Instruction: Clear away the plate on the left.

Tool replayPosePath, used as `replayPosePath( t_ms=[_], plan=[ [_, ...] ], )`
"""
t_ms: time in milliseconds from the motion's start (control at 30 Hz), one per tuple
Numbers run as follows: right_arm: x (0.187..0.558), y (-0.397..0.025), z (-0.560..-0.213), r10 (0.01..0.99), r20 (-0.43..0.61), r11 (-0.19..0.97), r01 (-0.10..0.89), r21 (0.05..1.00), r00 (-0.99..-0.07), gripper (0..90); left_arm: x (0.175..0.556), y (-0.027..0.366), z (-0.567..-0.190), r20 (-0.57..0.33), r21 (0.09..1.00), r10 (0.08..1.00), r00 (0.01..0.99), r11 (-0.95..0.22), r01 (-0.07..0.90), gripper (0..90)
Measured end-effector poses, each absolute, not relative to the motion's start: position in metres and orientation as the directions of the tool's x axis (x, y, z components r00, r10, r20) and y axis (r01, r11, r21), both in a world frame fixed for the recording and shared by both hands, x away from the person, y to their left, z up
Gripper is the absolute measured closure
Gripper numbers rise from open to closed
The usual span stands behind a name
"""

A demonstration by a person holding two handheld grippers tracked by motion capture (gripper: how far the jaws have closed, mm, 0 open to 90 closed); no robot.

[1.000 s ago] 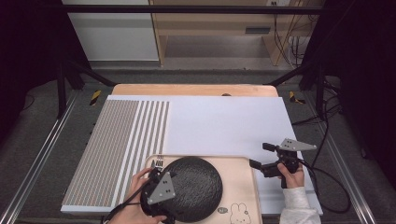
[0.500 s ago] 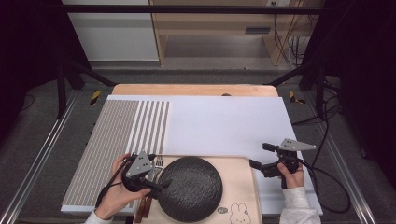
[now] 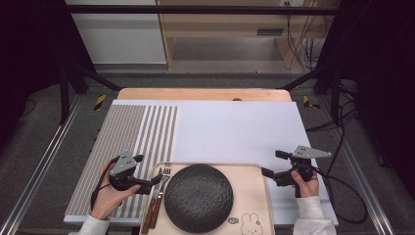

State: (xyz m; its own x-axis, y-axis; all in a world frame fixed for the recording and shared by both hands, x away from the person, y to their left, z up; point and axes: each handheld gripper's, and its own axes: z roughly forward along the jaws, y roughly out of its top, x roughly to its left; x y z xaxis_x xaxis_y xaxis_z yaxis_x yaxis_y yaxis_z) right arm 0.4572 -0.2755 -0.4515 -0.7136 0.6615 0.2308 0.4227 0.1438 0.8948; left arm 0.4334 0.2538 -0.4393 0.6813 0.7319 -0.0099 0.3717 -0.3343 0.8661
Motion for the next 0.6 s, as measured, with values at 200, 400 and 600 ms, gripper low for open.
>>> replayPosePath(
  t_ms=[200, 400, 600],
  plan=[
    [0.458, -0.275, -0.452, 0.662, 0.232, 0.15, 0.43, 0.89, -0.713, 0.3, 0.44, 0.281, -0.454, -0.032, 0.87, 0.776, 0.63, -0.289, 0.399, 1.7],
    [0.458, -0.276, -0.454, 0.666, 0.227, 0.162, 0.434, 0.886, -0.711, 0.3, 0.444, 0.296, -0.46, -0.05, 0.869, 0.795, 0.604, -0.263, 0.418, 1.7],
    [0.458, -0.277, -0.455, 0.669, 0.232, 0.158, 0.44, 0.884, -0.706, 0.3, 0.445, 0.305, -0.463, -0.047, 0.868, 0.807, 0.588, -0.258, 0.424, 1.7]
  ],
)
